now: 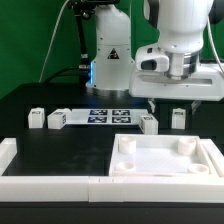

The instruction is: Assemble one leg

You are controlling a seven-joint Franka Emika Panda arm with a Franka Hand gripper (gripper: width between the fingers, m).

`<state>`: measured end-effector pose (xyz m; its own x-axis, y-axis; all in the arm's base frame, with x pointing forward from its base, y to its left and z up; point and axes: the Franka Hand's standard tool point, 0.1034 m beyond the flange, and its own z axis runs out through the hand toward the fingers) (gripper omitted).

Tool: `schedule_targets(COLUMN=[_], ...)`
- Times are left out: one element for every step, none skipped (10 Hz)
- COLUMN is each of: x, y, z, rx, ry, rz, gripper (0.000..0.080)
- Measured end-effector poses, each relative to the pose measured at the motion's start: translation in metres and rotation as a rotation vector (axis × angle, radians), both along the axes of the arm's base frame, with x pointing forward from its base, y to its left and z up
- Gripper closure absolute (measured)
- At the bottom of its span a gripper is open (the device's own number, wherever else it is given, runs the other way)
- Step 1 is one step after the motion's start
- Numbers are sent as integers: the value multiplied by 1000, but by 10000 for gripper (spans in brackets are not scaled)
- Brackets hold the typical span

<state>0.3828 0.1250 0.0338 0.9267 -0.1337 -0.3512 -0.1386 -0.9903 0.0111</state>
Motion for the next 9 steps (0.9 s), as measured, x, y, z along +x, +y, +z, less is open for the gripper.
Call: schedule_targets(x=[-7,-8,-8,-8,-11,-9,-8,-10,-11], y=[0,2,3,4,5,4,3,3,5], z=[2,3,4,6,8,6,0,-4,-6], rx=[4,10,14,16,19,21,22,20,18], ry=[92,176,266,342,453,535,568,575,569], rz=[15,9,2,4,6,4,0,0,0], gripper=[150,150,150,150,150,150,150,150,150])
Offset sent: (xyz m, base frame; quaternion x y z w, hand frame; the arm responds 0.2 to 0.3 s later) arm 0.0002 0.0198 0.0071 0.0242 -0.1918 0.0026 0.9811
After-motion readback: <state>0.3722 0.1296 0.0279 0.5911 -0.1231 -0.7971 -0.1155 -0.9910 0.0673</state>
